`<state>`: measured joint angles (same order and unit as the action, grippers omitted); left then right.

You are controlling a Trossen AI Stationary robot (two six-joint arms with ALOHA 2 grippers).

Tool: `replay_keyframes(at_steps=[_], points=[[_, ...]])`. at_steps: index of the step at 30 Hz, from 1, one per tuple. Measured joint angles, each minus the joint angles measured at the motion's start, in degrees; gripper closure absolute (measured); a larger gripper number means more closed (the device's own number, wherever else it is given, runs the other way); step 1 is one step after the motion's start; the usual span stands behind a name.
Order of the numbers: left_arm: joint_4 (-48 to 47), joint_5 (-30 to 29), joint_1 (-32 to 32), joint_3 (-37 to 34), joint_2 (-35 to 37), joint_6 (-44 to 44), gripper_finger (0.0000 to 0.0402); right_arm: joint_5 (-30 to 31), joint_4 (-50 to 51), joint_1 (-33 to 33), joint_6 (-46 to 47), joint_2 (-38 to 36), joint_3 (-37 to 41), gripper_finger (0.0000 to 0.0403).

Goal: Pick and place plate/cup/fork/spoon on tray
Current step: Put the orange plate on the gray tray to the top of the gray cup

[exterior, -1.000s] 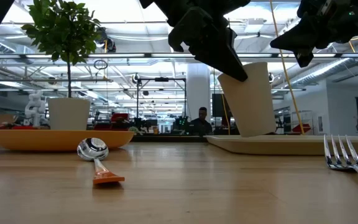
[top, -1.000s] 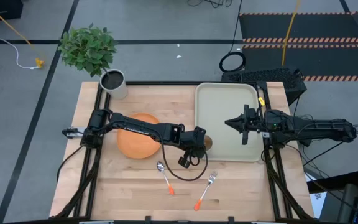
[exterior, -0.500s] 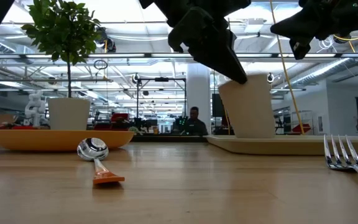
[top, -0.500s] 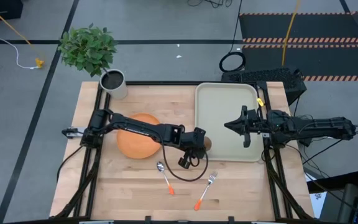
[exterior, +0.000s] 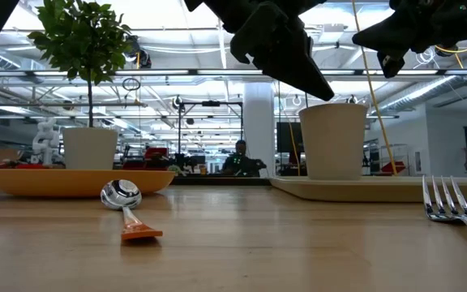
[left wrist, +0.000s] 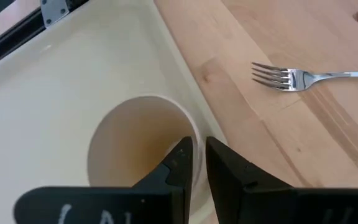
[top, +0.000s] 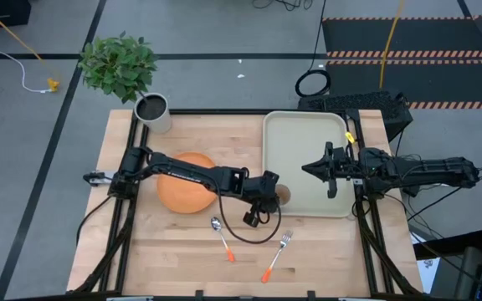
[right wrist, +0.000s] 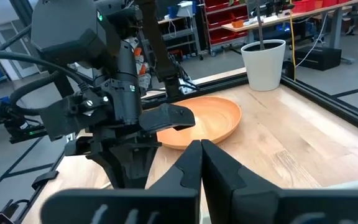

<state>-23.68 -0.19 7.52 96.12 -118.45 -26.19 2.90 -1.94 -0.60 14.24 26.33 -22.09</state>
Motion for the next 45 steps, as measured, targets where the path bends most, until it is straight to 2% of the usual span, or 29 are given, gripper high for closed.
replay_keyframes(at_steps=[6, 15, 18, 21, 25, 29, 32, 34, 38, 40, 45], points=[[-0.04, -1.08, 0.72, -0.02, 0.59, 0.45, 0.0353, 0.02, 0.0, 0.02, -0.38, 0.02, 0.0, 0.0403], [-5.25, -13.27, 5.03, 0.0, 11.29, 11.98, 0.0353, 1.59, -2.03, 0.47, -1.45, 4.61, 0.0, 0.0403], [-8.86, -13.37, 6.3, 0.02, 14.27, 19.92, 0.0353, 1.59, -6.27, 1.72, 0.2, 7.4, 0.02, 0.0403], [-16.29, -13.92, 8.13, 0.02, 15.67, 27.89, 0.0353, 1.6, -11.9, 3.39, 1.14, 10.45, 0.01, 0.0403], [-26.34, -19.31, 12.31, -0.02, 15.3, 37.79, 0.0353, 1.85, -17.35, 5.37, 0.74, 14.06, 0.0, 0.0403], [-35.9, -20.77, 15.87, -0.82, 15.1, 52.78, 0.0352, 2.19, -22.22, 7.1, 0.86, 16.88, 0.0, 0.0403], [-38.38, -21.27, 17.47, -4.11, 14.86, 61.89, 0.0352, 5.1, -24.26, 8.73, 1.91, 19.55, -1.21, 0.0403], [-38.21, -20.66, 17.95, -7.05, 14.93, 65.01, 0.0351, 6.12, -23.31, 10.2, 1.97, 21.67, -3.83, 0.0403], [-38.42, -16.42, 17.74, -13.81, 14.86, 73.03, 0.0325, 6.33, -19.08, 13.45, -0.7, 26.49, -9.67, 0.0403], [-38.24, -16.34, 17.2, -16.75, 14.91, 77.73, 0.0304, 7.21, -18.58, 14.82, -1.99, 28.68, -11.57, 0.0403], [-37.29, -15.01, 16.22, -21.48, 14.91, 82.27, 0.0245, 9.25, -19.3, 15.78, -3.62, 32.36, -13.25, 0.0403]])
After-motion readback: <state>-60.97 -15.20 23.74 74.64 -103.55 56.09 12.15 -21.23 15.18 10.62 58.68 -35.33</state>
